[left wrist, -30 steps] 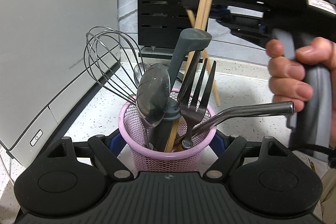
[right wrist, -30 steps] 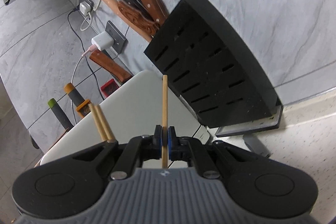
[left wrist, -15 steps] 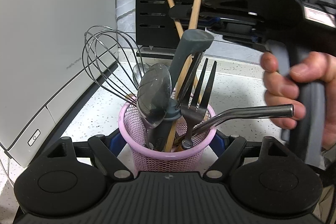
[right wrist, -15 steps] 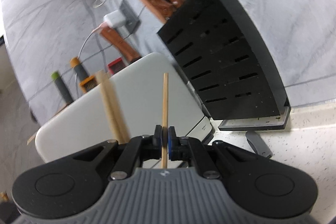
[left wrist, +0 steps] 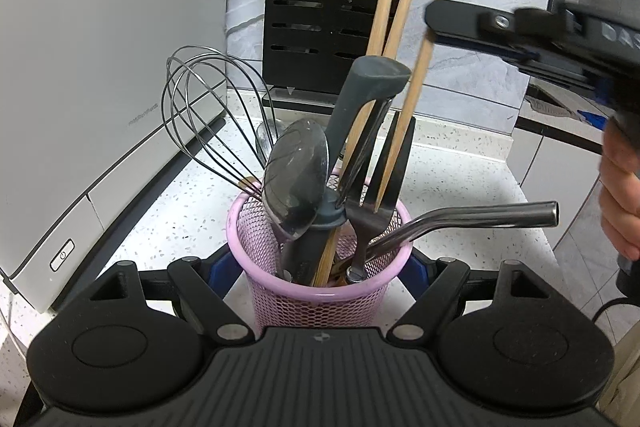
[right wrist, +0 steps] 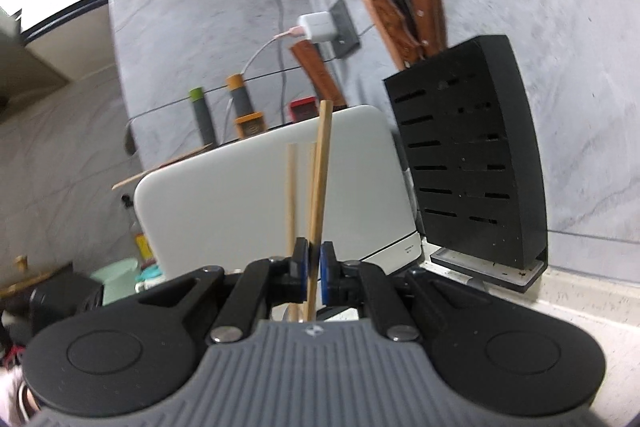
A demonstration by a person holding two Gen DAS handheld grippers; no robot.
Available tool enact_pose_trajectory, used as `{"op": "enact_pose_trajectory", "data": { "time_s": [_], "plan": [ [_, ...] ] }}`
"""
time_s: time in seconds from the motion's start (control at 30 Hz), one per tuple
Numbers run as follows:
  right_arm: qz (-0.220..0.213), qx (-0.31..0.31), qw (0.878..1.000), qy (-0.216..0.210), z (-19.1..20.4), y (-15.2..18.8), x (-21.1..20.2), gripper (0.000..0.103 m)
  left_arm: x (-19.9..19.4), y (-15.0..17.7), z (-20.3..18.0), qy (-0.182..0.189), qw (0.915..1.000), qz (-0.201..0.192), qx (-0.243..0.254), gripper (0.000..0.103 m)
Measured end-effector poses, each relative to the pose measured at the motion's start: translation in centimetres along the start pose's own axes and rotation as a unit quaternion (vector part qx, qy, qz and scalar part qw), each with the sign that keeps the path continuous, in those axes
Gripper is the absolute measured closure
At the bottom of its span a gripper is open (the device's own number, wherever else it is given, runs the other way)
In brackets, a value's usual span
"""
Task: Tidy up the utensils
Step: 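Lower the chopstick into the pink cup and open the right gripper, then move the right gripper to the pile and grasp the gold spoon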
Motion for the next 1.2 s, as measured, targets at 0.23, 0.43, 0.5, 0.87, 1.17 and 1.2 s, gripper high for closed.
{"op": "enact_pose_trajectory", "data": {
  "time_s": [0.23, 0.43, 0.5, 0.87, 1.17, 1.2],
  "plan": [
    [0.034, -0.068, 0.997, -0.023, 1.9, 1.2, 0.1, 0.101, 0.0, 0.1, -0.1, -0.002, 1.0, -0.001, 0.001, 0.01],
    [0.077, -0.092, 0.993, -0.02, 2.4, 2.5, 1.2, 0.101, -0.1, 0.0, 0.0, -0.002, 1.0, 0.0, 0.002, 0.01],
    [0.09, -0.106, 0.99, -0.015, 2.6, 3.0, 1.6, 0.101, -0.1, 0.0, 0.0, -0.002, 1.0, 0.0, 0.004, 0.01],
    [0.127, -0.115, 0.985, 0.001, 2.4, 3.9, 2.7, 0.099, -0.1, 0.0, 0.0, -0.002, 1.0, -0.002, 0.001, 0.01],
    [0.131, -0.106, 0.986, 0.019, 1.3, 3.6, 2.3, 0.08, -0.6, -0.1, 0.0, -0.012, 0.9998, -0.017, -0.006, 0.01],
    [0.133, -0.104, 0.985, 0.026, 1.0, 3.6, 2.3, 0.079, -0.6, -0.1, 0.0, -0.017, 0.9997, -0.017, -0.002, 0.01]
  ]
}}
Point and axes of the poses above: each gripper's, at about its wrist camera, not at the fingertips, and x roughly the way its jaws point, z to its left, y to its underside, the point moved 6 cm from there along x, roughly the way its jaws point, and after that the axes turned 8 degrees about -x, right-handed, at the moved point
